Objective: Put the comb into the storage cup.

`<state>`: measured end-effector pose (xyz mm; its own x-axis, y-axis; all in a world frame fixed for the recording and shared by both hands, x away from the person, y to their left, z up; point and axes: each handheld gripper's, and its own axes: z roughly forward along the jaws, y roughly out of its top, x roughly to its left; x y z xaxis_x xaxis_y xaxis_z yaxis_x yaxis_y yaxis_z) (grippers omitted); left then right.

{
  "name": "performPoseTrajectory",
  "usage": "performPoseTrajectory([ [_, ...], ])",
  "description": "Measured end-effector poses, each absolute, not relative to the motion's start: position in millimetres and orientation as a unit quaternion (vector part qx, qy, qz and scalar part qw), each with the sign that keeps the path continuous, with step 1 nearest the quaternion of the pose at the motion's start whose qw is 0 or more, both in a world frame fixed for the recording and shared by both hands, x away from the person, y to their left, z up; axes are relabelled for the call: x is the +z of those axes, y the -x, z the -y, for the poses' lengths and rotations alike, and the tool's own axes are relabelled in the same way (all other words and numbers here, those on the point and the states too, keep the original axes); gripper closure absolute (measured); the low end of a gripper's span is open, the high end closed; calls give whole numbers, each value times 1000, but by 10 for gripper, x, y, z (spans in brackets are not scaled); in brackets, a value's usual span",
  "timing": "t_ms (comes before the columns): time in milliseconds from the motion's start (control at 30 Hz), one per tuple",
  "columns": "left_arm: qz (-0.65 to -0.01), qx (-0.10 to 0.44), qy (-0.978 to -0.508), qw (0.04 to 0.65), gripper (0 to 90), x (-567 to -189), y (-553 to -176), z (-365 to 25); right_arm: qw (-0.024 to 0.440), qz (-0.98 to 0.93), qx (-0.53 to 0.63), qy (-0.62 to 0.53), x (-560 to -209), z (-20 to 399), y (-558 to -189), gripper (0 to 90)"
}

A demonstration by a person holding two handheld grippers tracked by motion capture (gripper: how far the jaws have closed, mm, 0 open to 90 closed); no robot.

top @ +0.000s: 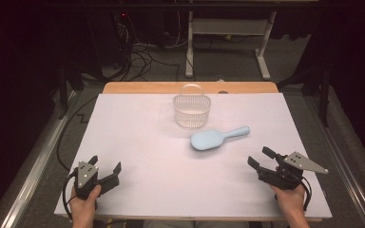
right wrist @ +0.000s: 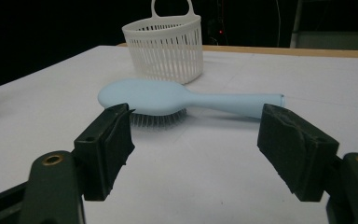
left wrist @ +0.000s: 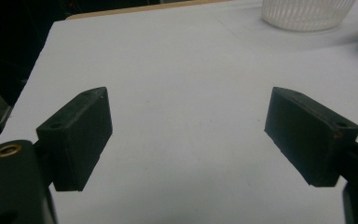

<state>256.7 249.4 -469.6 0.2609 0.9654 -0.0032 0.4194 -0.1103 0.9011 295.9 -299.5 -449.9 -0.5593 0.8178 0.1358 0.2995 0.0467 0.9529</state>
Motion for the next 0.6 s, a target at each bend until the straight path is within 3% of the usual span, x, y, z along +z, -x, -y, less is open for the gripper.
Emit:
performPoseTrajectory([
  [600,-515,324,-670,425,156,-4693,-2557,-2504,228,-690,562,-396,-4440,2821,-3086,272],
])
